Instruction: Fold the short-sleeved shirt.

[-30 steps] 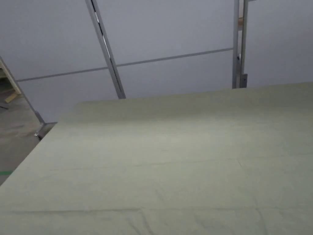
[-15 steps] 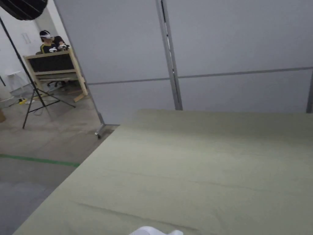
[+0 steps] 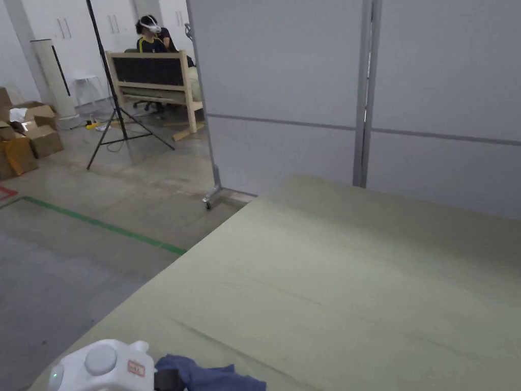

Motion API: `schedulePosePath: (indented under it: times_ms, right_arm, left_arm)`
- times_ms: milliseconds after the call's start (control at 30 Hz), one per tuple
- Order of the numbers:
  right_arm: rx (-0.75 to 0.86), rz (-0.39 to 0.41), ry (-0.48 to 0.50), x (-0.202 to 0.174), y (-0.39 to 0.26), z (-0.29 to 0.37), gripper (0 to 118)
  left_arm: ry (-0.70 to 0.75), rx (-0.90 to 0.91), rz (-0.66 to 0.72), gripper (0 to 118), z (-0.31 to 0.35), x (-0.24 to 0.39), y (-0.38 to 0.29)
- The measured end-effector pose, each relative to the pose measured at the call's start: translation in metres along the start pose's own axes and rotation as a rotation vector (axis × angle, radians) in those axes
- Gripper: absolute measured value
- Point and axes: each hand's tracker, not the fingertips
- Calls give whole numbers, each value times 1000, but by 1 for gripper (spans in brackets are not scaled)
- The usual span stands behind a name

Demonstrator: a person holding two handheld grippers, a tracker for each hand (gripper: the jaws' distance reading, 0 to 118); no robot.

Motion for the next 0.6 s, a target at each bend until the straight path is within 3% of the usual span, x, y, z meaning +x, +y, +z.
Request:
schedulePosePath:
  times_ms: [33,67,133,233,267,333,367,433,500,600]
  right_arm:
    - [-9,33,1,-8,0,-3,8]
    - [-13,58,3,-12,1,-2,8]
    - [-16,67,9,-19,1,-2,8]
    - [-7,83,14,-20,0,3,8]
    - [5,85,11,-19,-1,7,8]
    - [20,81,23,-16,-6,14,8]
    - [24,77,28,-14,-8,17,8]
    - [32,65,32,-10,-17,25,8]
    - [35,55,11,-2,-28,35,8]
    - [42,18,-31,8,-45,54,8]
  left_arm:
    - [107,28,75,118,-5,-8,-4]
    - [175,51,132,118,-5,-16,-9]
    - [160,120,235,118,13,-35,-15]
    - [61,268,282,101,62,-42,-35]
    - [59,342,220,93,80,-35,-44]
    - [130,359,63,10,108,-13,-66]
    - [96,366,-35,1,121,0,-79]
    - [-63,256,-241,1,137,37,-119]
    - [-92,169,-400,1,141,83,-170]
    - [-217,59,-558,1,120,145,-245]
